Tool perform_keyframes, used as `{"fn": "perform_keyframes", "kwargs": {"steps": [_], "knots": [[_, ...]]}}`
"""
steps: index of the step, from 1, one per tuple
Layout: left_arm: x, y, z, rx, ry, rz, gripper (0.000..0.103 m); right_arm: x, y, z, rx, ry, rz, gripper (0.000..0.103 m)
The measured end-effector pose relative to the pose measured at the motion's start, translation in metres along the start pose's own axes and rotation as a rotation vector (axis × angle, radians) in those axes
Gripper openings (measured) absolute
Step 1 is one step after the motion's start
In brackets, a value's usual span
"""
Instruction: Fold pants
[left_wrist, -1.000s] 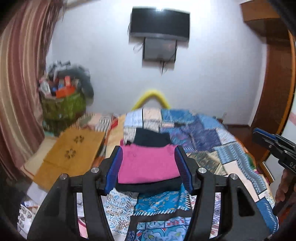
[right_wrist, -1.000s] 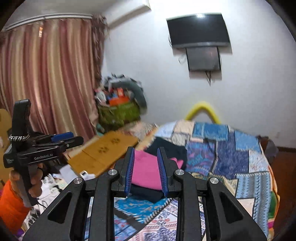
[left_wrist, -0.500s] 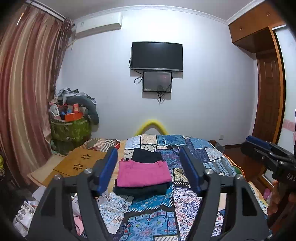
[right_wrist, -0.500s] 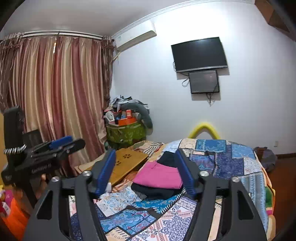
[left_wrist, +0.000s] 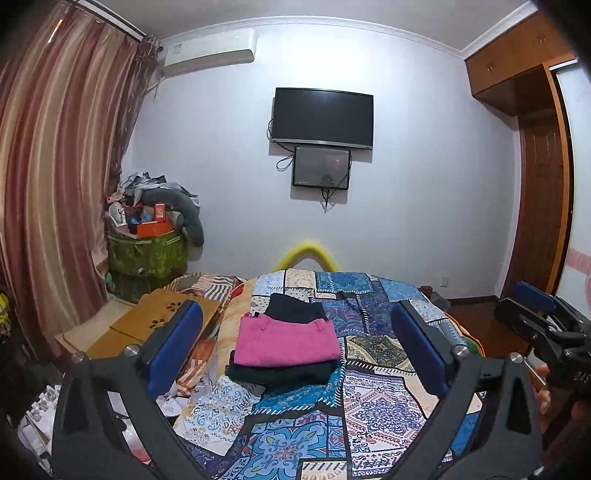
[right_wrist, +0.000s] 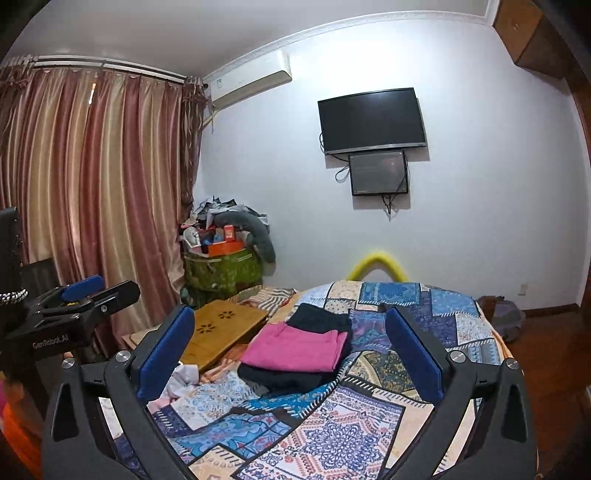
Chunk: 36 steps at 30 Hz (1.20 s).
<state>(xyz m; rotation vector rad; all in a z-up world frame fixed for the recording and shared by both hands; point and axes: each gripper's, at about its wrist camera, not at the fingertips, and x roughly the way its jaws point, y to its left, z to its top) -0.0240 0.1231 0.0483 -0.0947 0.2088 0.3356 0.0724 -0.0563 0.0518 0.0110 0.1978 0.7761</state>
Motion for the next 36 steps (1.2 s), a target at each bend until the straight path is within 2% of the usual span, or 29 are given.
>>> {"fn": "perform_keyframes", "kwargs": {"steps": [36], "knots": [[0.021, -0.005, -0.012, 0.016, 0.049, -0.009, 0.103, -0.005, -0.006, -0.009, 0.007, 0.031, -0.040, 0.103]]}}
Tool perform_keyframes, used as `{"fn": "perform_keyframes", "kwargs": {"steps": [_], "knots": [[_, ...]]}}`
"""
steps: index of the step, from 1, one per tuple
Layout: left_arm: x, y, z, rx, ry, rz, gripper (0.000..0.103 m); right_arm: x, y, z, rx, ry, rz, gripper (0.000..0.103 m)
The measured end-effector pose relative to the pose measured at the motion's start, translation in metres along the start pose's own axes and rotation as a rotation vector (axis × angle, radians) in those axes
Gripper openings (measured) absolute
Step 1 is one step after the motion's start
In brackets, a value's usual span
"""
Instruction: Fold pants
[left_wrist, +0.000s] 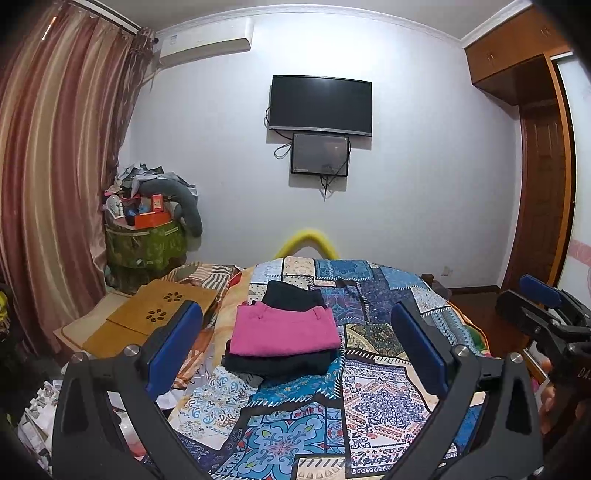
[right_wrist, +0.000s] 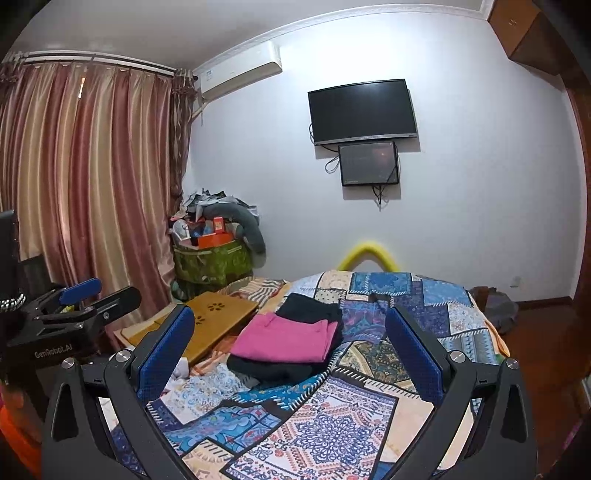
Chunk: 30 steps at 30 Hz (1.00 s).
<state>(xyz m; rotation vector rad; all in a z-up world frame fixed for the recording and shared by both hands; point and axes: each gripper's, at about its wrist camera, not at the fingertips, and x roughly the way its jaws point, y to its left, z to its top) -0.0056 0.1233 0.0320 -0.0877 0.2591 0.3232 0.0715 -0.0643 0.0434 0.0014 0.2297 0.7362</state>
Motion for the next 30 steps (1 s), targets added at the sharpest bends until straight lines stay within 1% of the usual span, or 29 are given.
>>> {"fn": "perform_keyframes", "kwargs": {"steps": [20, 25, 30], "knots": [[-0.0013, -0.0043, -0.0030, 0.019, -0.001, -0.021, 0.103, -0.0003, -0.0073, -0.0016, 0.022, 0.009, -0.011, 0.103], [0.0011, -0.0038, -0.0029, 0.014, 0.014, -0.041, 0.103, -0.0005, -0.0075, -0.0015, 0.022, 0.008, -0.011, 0.103], [0.0033, -0.0051, -0.0005, 0.020, 0.018, -0.045, 0.103, -0.0002, -0.0079, -0.0017, 0.020, 0.008, -0.012, 0.103]]}}
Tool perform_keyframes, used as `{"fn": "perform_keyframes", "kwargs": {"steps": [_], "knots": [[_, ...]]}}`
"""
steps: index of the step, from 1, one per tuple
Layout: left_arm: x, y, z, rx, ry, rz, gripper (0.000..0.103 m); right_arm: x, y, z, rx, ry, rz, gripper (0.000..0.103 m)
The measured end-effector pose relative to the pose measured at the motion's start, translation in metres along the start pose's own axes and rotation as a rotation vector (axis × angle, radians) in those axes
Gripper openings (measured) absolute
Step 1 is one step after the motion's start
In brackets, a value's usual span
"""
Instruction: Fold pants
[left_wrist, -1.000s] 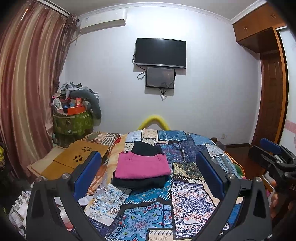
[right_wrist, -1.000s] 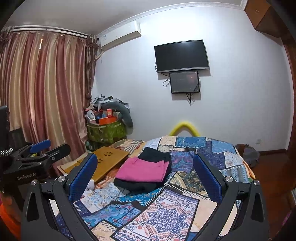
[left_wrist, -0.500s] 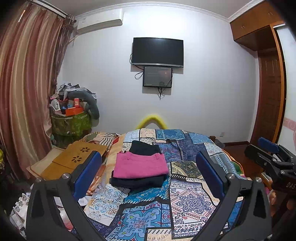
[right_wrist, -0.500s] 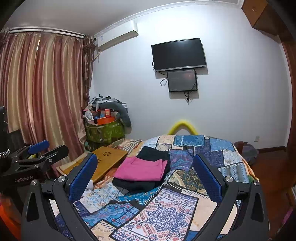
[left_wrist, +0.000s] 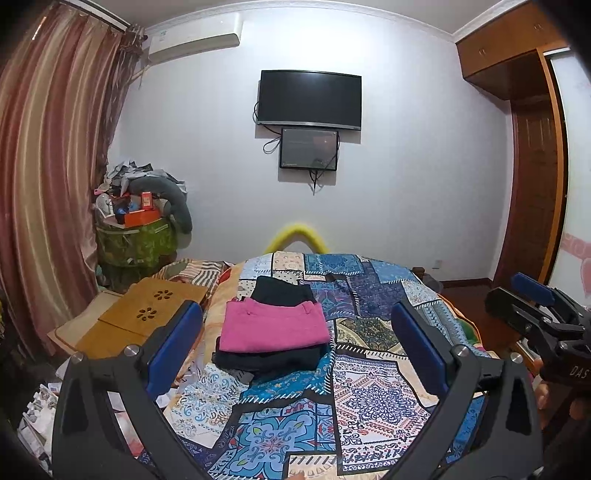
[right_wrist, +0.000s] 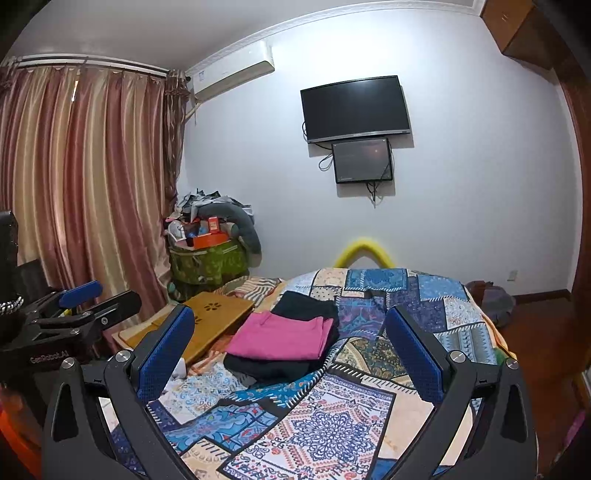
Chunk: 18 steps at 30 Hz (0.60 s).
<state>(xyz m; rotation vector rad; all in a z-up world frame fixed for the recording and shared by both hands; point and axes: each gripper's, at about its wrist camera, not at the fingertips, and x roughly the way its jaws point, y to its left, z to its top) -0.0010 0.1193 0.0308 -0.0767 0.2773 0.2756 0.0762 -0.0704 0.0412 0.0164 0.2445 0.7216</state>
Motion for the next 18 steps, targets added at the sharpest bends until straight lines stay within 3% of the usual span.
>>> {"fn": "perform_keyframes", "kwargs": {"steps": [18], "knots": [[0.0059, -0.0029, -0.0042, 0.019, 0.009, -0.042, 0.103, 0.0021, -0.0030, -0.0040, 0.007, 0.014, -0.008, 0.103]]}}
